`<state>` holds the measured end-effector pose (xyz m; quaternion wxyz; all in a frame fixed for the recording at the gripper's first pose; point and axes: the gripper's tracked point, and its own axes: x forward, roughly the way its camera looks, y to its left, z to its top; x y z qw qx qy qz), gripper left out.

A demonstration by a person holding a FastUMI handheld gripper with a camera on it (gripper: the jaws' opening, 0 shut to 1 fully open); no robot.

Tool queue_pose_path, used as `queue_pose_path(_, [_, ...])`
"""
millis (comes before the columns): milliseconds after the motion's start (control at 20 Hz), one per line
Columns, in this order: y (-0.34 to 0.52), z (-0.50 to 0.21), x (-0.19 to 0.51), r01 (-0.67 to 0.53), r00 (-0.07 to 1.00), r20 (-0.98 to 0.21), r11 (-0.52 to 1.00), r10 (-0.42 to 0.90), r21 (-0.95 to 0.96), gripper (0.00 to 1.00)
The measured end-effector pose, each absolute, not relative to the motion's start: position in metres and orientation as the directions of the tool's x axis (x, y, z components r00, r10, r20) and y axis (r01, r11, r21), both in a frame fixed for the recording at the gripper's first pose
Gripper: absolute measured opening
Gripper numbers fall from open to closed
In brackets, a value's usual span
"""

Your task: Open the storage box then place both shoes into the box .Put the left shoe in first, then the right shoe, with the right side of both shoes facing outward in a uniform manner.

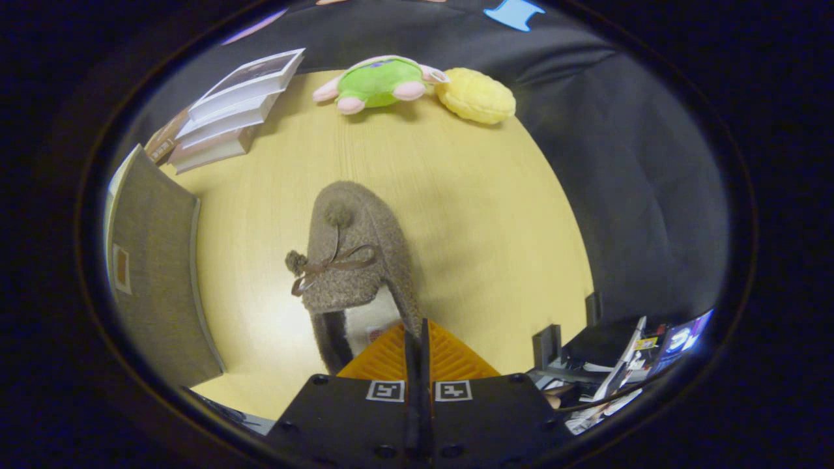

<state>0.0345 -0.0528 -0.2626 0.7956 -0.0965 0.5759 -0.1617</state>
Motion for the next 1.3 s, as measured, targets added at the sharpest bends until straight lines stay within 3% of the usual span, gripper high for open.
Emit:
queue_pose_path(900, [0.080, -0.104, 0.046, 0.201, 0.525, -0.758, 0.922, -0.387, -0.331, 0.03])
queue_pose_path(1100, [0.142, -0.088, 0.045, 0.197, 0.552, -0.762, 0.941, -0.338, -0.275, 0.03])
queue_pose_path(1300, [0.209, -0.112, 0.049, 0.183, 0.512, -0.829, 0.971, -0.226, -0.152, 0.03])
